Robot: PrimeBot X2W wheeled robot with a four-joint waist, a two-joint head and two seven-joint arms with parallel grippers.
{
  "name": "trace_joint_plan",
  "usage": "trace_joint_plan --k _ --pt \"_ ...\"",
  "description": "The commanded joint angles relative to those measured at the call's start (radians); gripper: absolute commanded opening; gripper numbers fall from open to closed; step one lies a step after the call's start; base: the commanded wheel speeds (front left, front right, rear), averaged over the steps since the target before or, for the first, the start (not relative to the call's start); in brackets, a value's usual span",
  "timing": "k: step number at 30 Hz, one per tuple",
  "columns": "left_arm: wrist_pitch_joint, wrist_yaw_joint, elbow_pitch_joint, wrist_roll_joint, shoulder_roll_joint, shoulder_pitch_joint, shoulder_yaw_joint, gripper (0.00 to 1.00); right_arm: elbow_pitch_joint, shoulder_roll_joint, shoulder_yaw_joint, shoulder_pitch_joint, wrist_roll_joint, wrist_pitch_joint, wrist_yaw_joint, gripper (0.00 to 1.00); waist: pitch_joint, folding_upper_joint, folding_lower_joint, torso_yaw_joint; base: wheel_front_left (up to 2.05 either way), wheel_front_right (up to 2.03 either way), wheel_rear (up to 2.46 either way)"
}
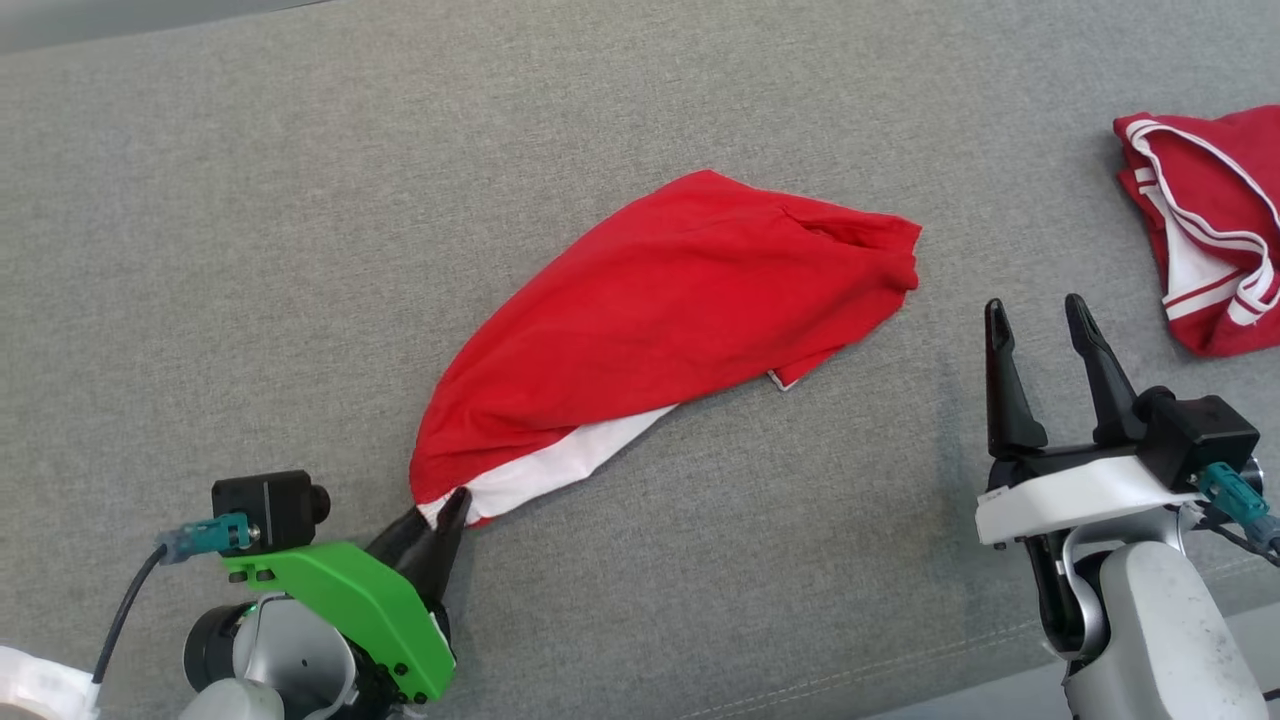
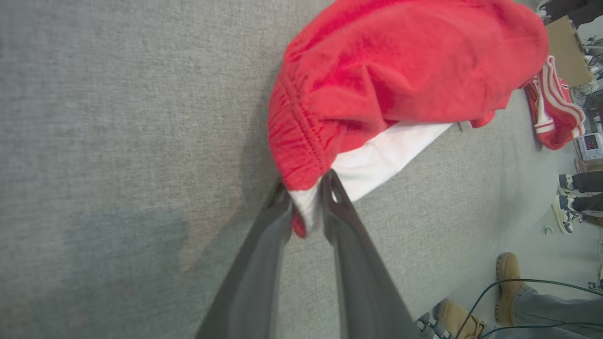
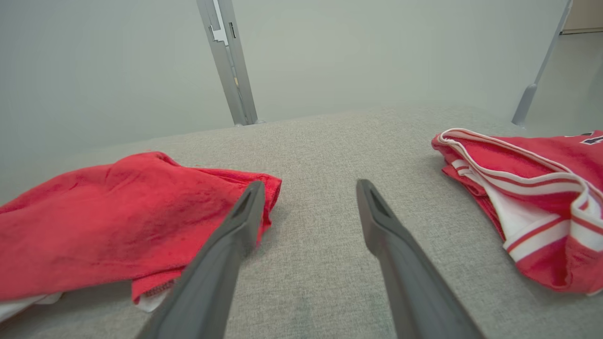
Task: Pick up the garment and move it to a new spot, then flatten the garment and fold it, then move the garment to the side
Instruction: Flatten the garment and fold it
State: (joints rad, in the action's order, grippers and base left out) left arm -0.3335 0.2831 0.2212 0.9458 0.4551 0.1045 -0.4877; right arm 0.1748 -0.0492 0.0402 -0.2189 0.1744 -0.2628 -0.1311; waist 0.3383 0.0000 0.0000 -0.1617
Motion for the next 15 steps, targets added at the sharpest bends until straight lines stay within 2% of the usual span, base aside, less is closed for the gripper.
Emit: trace_joint_plan --k 1,4,10,12,15 --pt "0.024 -0.01 -0.014 -0.024 0.006 0.018 -0.002 1.0 0.002 -0.003 -0.005 -0.009 -0.003 -0.003 0.001 1.0 -0.004 0.0 0.0 0.002 0.0 0.0 0.0" --pt "0.05 -0.009 -0.024 -0.056 0.021 0.016 0.001 1.0 0.001 -0.003 -0.01 -0.008 0.002 -0.002 0.001 1.0 -0.007 0.0 0.0 -0.008 0.0 0.0 0.0" --pt "0.098 0.035 0.081 -0.235 0.141 0.021 -0.003 1.0 -0.001 -0.003 0.009 0.025 0.021 -0.002 0.001 1.0 -0.017 0.0 0.0 -0.045 0.0 0.0 0.0" --pt "0.085 0.034 0.13 -0.286 0.146 0.065 -0.031 1.0 0.0 -0.003 0.015 0.033 0.027 -0.002 0.001 1.0 -0.016 0.0 0.0 -0.056 0.0 0.0 0.0" --pt "0.024 0.002 0.166 -0.359 0.123 0.158 -0.117 1.0 -0.001 -0.003 0.014 0.026 0.034 -0.002 0.001 1.0 -0.009 0.0 0.0 -0.085 0.0 0.0 0.0"
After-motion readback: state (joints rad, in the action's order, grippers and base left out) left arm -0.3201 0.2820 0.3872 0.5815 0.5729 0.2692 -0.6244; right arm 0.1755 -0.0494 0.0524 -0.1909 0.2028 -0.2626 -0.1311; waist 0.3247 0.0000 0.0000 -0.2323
